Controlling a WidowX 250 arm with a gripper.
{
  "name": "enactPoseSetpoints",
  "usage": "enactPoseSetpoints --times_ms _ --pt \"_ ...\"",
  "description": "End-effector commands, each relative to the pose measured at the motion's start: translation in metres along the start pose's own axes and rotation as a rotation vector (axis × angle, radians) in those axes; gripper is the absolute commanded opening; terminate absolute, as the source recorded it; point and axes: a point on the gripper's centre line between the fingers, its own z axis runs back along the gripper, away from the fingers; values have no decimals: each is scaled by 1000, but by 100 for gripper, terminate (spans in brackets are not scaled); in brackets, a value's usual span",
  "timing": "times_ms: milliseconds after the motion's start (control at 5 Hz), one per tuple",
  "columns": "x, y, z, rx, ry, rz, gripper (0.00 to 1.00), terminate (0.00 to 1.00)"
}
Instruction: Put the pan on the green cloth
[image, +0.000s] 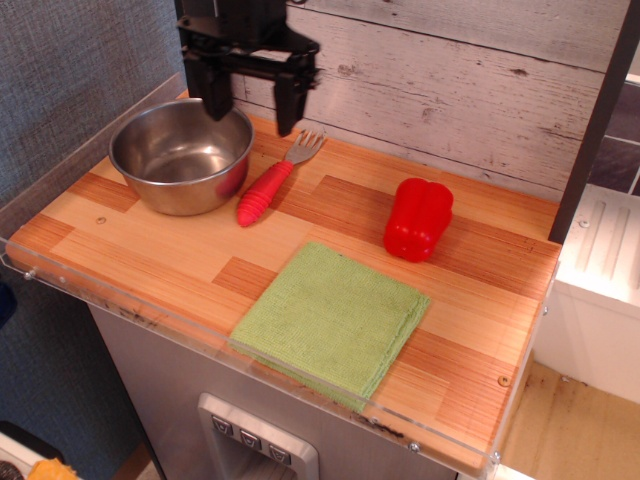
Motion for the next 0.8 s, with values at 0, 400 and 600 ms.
enactPoseSetpoints --times_ms 0,400,600 --pt "15 5 -21 29 10 -7 100 0" --pt "22 7 -46 86 60 -25 100 0" --pt "22 9 -51 93 72 -30 0 0"
